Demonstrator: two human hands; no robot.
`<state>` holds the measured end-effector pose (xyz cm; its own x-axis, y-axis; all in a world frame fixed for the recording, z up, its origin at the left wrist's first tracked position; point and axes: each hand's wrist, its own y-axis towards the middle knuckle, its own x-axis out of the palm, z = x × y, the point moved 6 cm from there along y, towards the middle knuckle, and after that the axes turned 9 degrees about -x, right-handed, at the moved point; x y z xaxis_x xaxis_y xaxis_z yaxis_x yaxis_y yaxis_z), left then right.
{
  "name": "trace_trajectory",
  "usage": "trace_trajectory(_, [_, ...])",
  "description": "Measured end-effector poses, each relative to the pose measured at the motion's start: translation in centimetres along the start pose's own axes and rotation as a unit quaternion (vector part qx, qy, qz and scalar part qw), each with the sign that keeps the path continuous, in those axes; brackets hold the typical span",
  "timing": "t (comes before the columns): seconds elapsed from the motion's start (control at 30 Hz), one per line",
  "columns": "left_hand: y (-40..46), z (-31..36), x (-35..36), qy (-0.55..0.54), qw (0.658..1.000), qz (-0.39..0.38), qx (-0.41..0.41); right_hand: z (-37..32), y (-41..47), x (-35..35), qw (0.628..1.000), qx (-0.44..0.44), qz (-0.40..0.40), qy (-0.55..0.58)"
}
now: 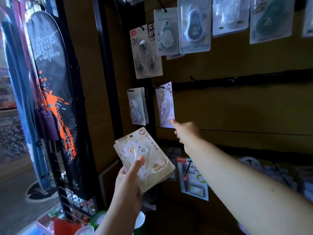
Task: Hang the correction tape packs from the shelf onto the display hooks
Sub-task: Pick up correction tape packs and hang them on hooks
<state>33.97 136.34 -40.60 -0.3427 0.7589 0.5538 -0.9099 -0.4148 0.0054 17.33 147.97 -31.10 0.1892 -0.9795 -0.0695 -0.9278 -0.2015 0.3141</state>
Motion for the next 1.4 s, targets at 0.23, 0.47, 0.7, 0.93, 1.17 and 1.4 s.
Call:
trace_trajectory(0.23, [-0.7,0.7,1.6,0.027,0.999,0.021,0.019,0.5,-7.3,0.8,0.985,-0.033,-0.166,0.035])
trace_trajectory(0.47, [-1.5,0.9,2.9,0.037,0.999,0.019,0.024,0.6,-9.4,0.5,0.982,-0.067,-0.159,0.074])
trace_trajectory(0.7, [-2.3,1.2,3.7,0.057,0.997,0.023,0.039,0.7,-9.3,0.1,0.993,-0.093,-0.072,0.033])
trace_trajectory(0.93, [-2.8,1.5,3.2,0.038,0.997,0.039,0.051,0.8,-8.9,-1.0,0.994,-0.102,0.012,0.023])
trace_trajectory(1.17, [-3.2,1.9,2.5,0.015,0.996,0.065,0.066,0.6,-8.5,-0.9,0.994,-0.097,0.026,0.047])
trace_trajectory(1.4, [-3.5,2.6,1.7,0.025,0.993,0.085,0.077,-3.8,-5.5,-0.8,0.987,-0.144,0.039,0.064])
